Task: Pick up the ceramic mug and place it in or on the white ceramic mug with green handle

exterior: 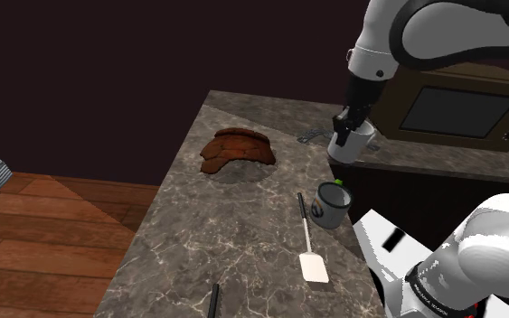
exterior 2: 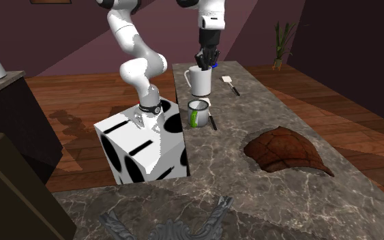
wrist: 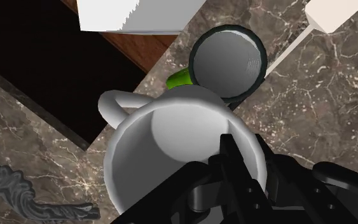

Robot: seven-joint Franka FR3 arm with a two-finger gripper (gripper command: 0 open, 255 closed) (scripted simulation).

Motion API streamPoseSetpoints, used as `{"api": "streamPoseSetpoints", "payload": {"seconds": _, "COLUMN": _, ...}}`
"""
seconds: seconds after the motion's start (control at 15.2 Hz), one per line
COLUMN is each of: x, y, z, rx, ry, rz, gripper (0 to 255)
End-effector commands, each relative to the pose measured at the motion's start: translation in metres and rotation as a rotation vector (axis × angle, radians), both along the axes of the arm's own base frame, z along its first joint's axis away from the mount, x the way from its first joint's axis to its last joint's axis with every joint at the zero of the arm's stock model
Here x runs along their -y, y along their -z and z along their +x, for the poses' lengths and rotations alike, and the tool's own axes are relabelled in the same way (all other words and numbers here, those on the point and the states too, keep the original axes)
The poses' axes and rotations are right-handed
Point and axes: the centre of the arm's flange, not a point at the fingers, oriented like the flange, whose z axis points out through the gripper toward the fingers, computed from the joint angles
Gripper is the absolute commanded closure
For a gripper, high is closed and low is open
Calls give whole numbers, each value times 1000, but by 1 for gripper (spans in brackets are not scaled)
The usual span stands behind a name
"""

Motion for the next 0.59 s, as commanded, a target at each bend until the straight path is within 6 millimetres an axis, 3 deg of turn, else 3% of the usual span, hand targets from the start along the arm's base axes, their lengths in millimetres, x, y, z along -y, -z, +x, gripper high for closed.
{"api": "streamPoseSetpoints", "payload": {"seconds": 0.0, "x": -8, "y": -4, "z": -29, "rx": 0, "ry": 1, "rz": 0, "gripper": 255}}
{"api": "streamPoseSetpoints", "payload": {"seconds": 0.07, "x": -12, "y": -6, "z": -45, "rx": 0, "ry": 1, "rz": 0, "gripper": 255}}
{"api": "streamPoseSetpoints", "payload": {"seconds": 0.53, "x": -12, "y": 31, "z": -45, "rx": 0, "ry": 1, "rz": 0, "gripper": 255}}
